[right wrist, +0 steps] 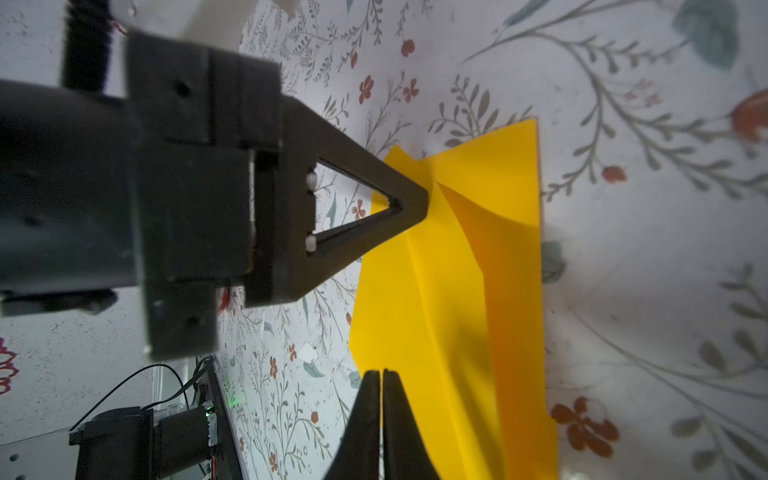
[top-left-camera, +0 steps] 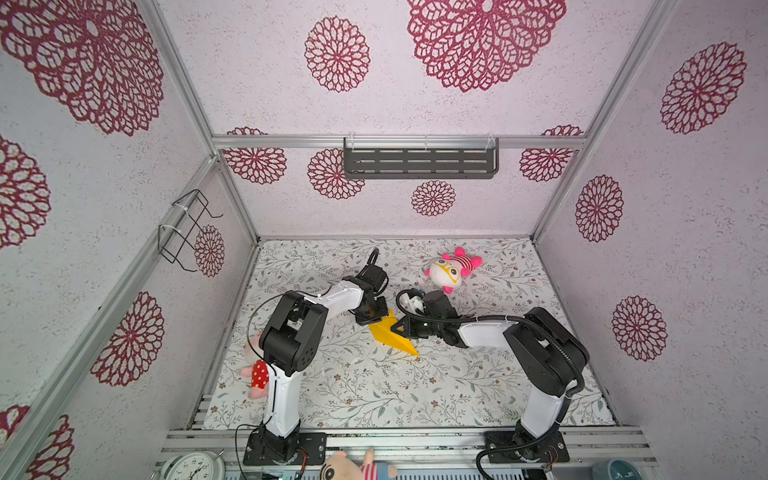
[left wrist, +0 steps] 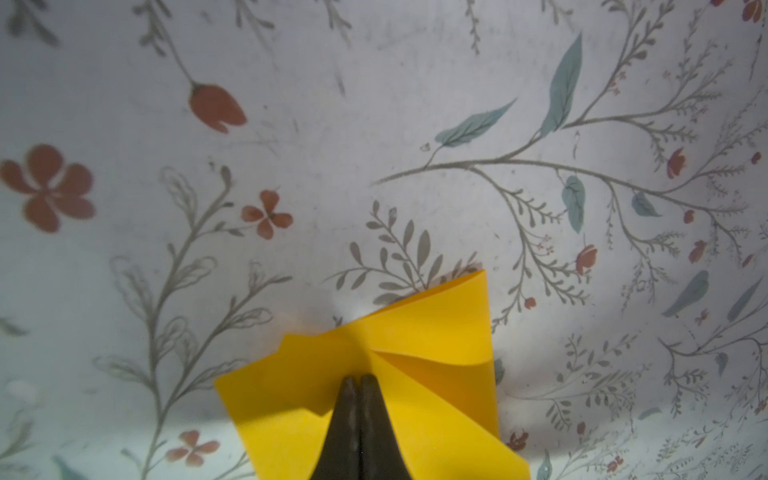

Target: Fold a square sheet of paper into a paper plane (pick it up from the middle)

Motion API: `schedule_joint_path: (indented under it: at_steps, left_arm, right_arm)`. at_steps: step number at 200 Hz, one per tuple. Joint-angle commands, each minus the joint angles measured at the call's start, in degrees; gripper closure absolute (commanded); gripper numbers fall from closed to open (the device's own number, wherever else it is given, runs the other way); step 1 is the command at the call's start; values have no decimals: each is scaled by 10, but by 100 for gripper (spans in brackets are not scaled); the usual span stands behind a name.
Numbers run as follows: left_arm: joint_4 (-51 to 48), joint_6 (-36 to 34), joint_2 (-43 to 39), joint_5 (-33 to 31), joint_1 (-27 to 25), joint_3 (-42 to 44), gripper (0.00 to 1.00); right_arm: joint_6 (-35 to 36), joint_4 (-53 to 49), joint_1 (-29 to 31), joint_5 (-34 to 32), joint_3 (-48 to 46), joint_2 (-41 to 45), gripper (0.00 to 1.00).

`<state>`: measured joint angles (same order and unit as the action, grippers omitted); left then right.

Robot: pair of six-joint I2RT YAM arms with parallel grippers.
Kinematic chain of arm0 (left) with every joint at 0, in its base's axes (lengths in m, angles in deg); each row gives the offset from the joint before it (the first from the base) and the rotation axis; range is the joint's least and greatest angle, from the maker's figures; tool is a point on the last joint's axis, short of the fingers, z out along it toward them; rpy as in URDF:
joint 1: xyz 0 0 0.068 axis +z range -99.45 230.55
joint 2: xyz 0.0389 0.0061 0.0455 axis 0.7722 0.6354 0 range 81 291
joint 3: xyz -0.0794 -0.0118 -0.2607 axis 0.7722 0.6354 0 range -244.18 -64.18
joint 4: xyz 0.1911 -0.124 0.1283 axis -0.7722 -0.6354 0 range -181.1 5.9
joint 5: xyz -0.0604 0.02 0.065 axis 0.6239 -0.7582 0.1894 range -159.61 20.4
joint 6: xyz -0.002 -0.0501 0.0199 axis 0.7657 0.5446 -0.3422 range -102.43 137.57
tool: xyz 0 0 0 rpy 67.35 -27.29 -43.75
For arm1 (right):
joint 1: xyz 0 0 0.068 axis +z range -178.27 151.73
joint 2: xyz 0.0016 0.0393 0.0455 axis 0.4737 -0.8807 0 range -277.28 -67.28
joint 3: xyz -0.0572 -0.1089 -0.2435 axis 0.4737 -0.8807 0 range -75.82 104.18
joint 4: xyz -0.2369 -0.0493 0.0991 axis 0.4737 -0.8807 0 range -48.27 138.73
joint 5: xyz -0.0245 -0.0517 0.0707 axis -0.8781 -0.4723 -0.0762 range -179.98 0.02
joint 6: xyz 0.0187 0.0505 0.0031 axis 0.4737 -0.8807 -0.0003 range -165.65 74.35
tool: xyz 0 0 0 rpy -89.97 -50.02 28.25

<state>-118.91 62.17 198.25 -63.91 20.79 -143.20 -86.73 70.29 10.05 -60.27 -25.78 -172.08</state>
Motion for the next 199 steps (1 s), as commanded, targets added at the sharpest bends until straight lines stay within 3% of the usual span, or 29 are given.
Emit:
schedule_joint_path:
  at_steps: [1,101,199]
  left_arm:
    - [-33,-2,24,-18,-4,15,99]
    - [-52,4,28,-48,-5,18,99]
    - [-55,2,36,-48,-5,12,99]
  right_arm:
    - [-17,-11,1,-8,17,-15,92]
    - [-3,-96,-9,-16,-21,-1,93]
    - [-6,-44,-21,-1,-80,75,89]
